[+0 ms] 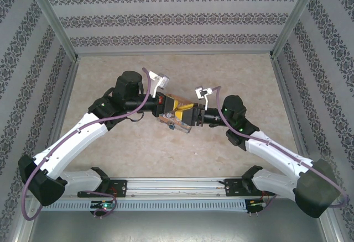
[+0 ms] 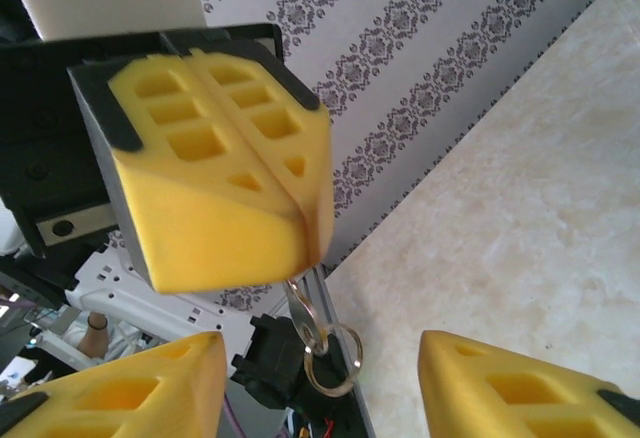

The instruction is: Unlock a padlock with a key

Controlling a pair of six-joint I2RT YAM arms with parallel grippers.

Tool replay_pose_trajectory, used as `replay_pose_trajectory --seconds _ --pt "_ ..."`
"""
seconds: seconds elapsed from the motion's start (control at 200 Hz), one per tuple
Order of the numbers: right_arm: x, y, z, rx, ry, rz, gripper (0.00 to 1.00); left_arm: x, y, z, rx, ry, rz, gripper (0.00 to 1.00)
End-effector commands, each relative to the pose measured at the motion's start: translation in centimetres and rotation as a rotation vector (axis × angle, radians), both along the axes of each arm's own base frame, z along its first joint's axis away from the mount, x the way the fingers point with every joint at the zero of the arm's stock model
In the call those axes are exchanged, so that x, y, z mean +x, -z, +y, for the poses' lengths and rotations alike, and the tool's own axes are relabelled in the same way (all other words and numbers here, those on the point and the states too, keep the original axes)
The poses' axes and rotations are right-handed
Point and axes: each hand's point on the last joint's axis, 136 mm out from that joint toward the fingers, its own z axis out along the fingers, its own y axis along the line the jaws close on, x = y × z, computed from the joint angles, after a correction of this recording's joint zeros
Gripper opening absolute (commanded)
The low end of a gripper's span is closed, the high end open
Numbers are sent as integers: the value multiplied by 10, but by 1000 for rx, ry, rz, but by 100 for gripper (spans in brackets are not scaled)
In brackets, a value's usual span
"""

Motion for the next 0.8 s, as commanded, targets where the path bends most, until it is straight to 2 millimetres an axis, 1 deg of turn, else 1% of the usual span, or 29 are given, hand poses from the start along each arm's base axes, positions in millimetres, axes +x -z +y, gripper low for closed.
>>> replay_pose_trajectory --seconds 0.0,0.12,0.245,0.315,0.565,0.729,0.794 --pt "-5 -25 5 47 -32 -75 49 1 -4 0 -23 4 4 0" --pt "-4 -26 6 47 -34 -76 41 1 -5 1 -25 1 1 0" --pt "-2 -24 7 42 -38 -67 31 1 -5 0 -27 1 2 0" --pt "-2 -23 8 40 -43 -62 27 2 -4 0 -26 -2 2 0" --pt "-3 -16 7 31 -43 -46 21 5 -6 2 -22 -23 -11 0" --pt "-3 -15 6 29 -41 -43 15 7 -6 3 -21 -31 -14 0" --pt "-3 -14 6 27 -40 -40 14 7 -5 3 -20 -34 -15 0"
